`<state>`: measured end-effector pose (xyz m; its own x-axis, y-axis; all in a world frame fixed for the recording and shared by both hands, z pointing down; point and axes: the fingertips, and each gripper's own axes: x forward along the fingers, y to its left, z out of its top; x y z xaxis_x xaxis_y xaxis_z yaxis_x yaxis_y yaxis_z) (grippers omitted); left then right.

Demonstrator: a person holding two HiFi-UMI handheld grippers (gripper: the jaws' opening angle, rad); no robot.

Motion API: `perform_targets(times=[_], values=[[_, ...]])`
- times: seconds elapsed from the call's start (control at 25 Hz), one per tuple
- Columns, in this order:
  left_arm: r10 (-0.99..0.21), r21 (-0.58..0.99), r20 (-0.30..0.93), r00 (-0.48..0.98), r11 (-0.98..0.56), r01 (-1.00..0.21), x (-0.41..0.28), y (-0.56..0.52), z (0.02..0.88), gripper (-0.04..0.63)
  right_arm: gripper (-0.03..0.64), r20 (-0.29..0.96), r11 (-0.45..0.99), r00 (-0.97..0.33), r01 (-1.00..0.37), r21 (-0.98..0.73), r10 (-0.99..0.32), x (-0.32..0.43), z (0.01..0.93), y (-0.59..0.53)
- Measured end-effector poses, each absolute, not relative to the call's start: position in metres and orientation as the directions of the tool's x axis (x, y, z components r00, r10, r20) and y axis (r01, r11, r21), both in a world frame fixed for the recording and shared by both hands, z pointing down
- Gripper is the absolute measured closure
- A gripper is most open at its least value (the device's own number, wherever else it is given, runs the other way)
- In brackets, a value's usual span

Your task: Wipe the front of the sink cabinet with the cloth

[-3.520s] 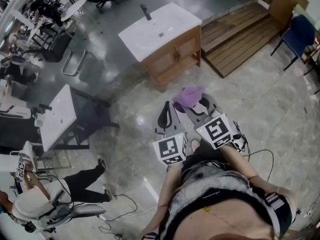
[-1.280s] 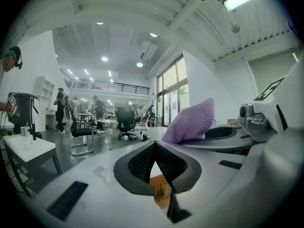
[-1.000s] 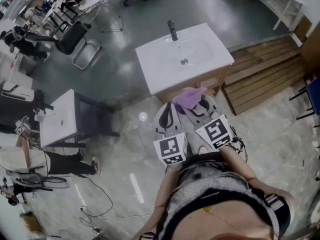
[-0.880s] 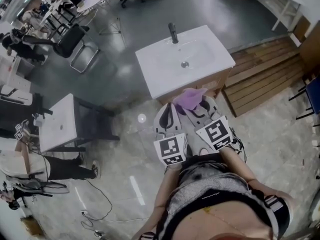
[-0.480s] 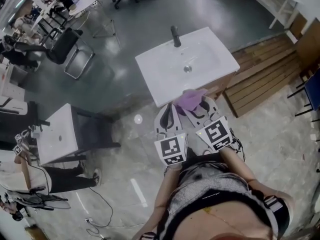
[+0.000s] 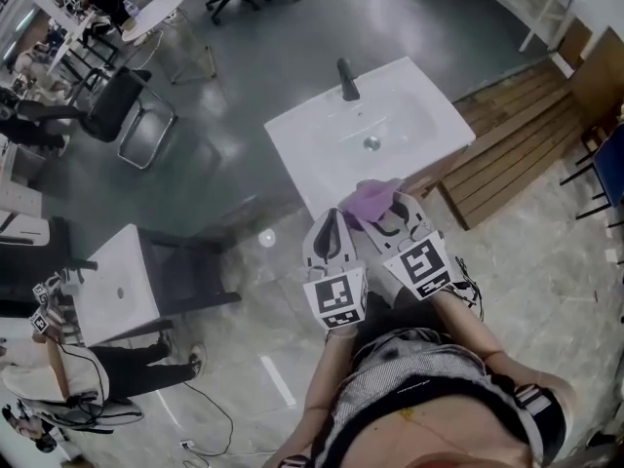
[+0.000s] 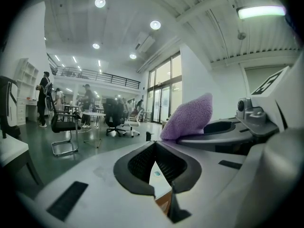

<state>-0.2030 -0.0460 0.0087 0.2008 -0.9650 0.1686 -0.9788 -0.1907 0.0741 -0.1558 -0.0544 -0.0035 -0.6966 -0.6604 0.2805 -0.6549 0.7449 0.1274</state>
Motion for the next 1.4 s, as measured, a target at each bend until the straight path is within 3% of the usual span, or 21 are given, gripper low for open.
perform_targets(times=[0.4, 1.4], values=[[-0.971, 0.067, 0.196, 0.138, -0.127, -0.990, -0.211, -0.068, 0.043, 0.589, 0.436, 0.314, 0.792, -0.733, -0.597, 0.129, -0.603, -0.159, 0.036, -0.082], [-0.963, 0.090, 0.264, 0.051, -0.028, -0.996, -0.206, -0.078, 0.319, 0.589, 0.436, 0.333, 0.904, -0.844, -0.421, 0.076, -0.421, -0.167, 0.311, -0.086]])
